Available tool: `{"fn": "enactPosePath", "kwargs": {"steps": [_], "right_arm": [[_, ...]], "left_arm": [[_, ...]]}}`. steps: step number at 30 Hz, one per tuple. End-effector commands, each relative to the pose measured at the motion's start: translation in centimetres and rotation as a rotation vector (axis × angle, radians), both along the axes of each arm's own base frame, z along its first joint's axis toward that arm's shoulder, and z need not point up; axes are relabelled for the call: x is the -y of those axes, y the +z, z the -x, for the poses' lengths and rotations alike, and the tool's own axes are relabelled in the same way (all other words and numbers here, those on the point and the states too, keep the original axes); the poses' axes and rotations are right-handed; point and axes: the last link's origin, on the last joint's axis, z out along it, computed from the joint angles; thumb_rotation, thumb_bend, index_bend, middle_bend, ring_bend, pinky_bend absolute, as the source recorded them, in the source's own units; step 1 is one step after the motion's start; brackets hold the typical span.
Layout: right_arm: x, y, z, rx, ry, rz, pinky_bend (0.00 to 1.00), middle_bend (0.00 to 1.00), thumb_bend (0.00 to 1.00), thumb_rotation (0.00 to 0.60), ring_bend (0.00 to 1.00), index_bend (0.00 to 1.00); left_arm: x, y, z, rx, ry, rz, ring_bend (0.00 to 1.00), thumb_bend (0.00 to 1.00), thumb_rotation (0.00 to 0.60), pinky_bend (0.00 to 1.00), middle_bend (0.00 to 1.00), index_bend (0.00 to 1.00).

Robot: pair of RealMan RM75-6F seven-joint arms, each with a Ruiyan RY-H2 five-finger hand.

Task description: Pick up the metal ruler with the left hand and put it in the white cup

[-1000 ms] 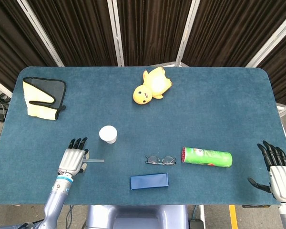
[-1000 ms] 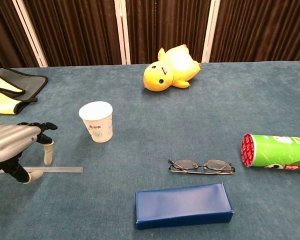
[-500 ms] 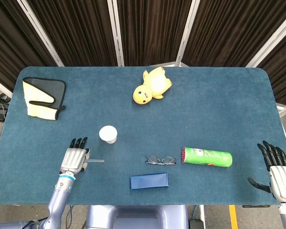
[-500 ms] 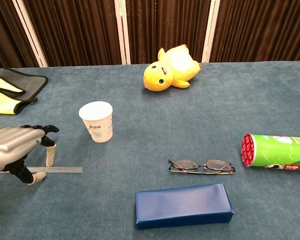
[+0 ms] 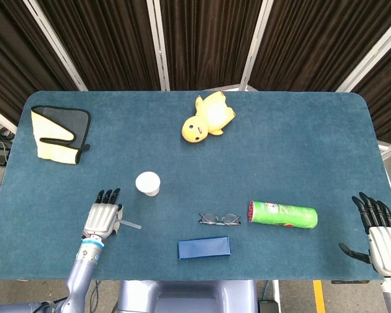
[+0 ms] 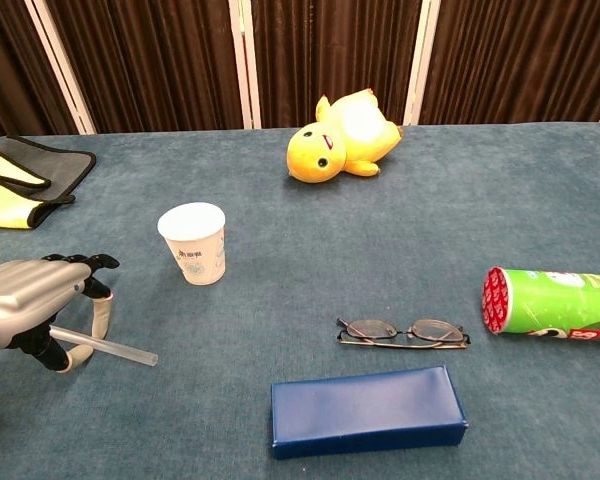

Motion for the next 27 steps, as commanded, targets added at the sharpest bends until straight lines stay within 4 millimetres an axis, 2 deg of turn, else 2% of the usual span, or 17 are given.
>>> {"fn": "enactPosePath", "kwargs": {"steps": [1, 7, 12, 15, 21, 27], "right_arm": [[0.0, 0.0, 0.0, 0.0, 0.0, 0.0, 0.0, 0.0, 0.07, 0.6, 0.0, 0.0], [0.0, 0.0, 0.0, 0.0, -0.001, 0.0, 0.0, 0.0, 0.08, 0.6, 0.0, 0.0], [0.0, 0.0, 0.0, -0.001, 0.0, 0.001, 0.0, 0.0, 0.08, 0.6, 0.0, 0.0], [0.0, 0.0, 0.0, -0.002, 0.0, 0.002, 0.0, 0.0, 0.07, 0.6, 0.0, 0.0], [0.0, 0.0, 0.0, -0.003, 0.0, 0.002, 0.0, 0.0, 0.07, 0.6, 0.0, 0.0], [0.0, 0.0, 0.0, 0.0, -0.001, -0.001, 0.0, 0.0, 0.07, 0.6, 0.0, 0.0]], "left_arm": [[0.0, 0.0, 0.0, 0.005, -0.002, -0.002, 0.0, 0.43, 0.6, 0.0, 0.0, 0.56], [0.1, 1.1, -0.9, 0.053, -0.02, -0.021, 0.0, 0.43, 0.6, 0.0, 0.0, 0.56], [-0.2, 3.2, -2.8, 0.164, -0.039, -0.067, 0.0, 0.43, 0.6, 0.0, 0.0, 0.56], [-0.6, 5.1, -4.6, 0.323, -0.016, -0.105, 0.0, 0.43, 0.6, 0.0, 0.0, 0.56], [-2.2, 7.6, -7.7, 0.686, 0.077, -0.184, 0.0, 0.43, 0.6, 0.0, 0.0, 0.56], [-4.0, 7.9, -8.9, 0.856, 0.138, -0.207, 0.0, 0.43, 0.6, 0.0, 0.0, 0.56]]}}
